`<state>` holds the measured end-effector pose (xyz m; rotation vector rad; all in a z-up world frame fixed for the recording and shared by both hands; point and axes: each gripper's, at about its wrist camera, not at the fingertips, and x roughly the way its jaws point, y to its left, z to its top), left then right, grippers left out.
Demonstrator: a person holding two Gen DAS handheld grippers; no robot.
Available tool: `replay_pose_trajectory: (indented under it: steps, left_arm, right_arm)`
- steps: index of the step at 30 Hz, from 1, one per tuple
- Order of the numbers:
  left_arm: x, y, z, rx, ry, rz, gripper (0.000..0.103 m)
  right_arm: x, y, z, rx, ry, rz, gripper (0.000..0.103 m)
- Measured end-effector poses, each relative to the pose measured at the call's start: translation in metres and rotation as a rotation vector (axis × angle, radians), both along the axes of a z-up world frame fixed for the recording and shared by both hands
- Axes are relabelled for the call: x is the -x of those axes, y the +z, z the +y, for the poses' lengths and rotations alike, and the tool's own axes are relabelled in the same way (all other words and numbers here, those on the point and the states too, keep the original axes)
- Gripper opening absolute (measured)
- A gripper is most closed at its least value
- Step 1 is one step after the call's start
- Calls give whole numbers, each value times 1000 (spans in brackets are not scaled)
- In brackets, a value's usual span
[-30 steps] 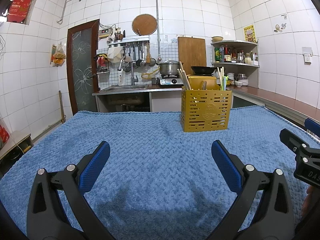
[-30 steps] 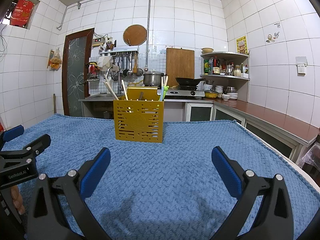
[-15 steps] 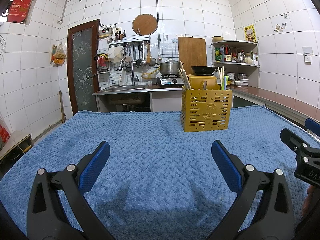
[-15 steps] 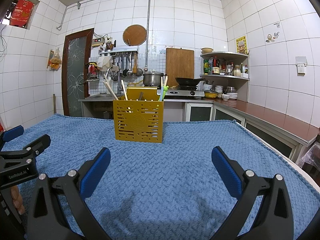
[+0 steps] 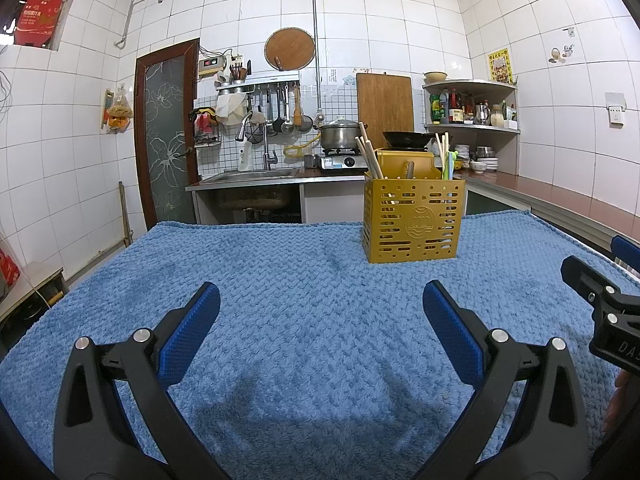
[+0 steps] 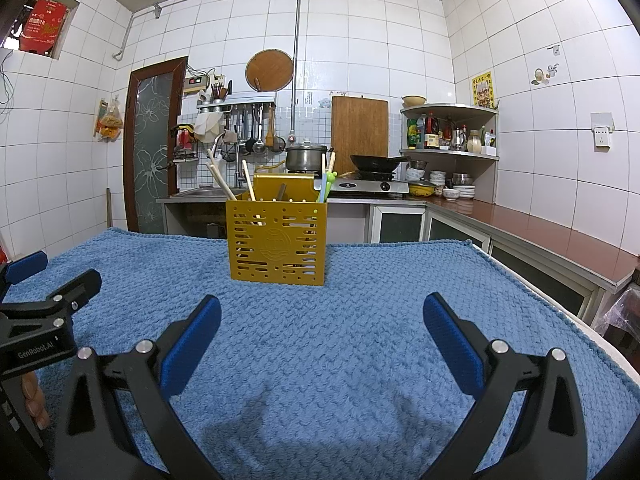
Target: Organize utensils
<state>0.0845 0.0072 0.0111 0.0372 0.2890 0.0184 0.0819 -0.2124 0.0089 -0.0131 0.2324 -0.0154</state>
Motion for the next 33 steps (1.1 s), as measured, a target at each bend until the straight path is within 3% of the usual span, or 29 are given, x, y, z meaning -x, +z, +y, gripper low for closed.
replay_pose_trajectory:
  steps: [25,33]
  left_arm:
    - [0,-1,2,-1,4,4,98]
    - [-4,-5,6,1,22,67,98]
  right_arm:
    - [1,0,0,0,0,-2,99]
    - [0,-1,0,-1,-1,-1,99]
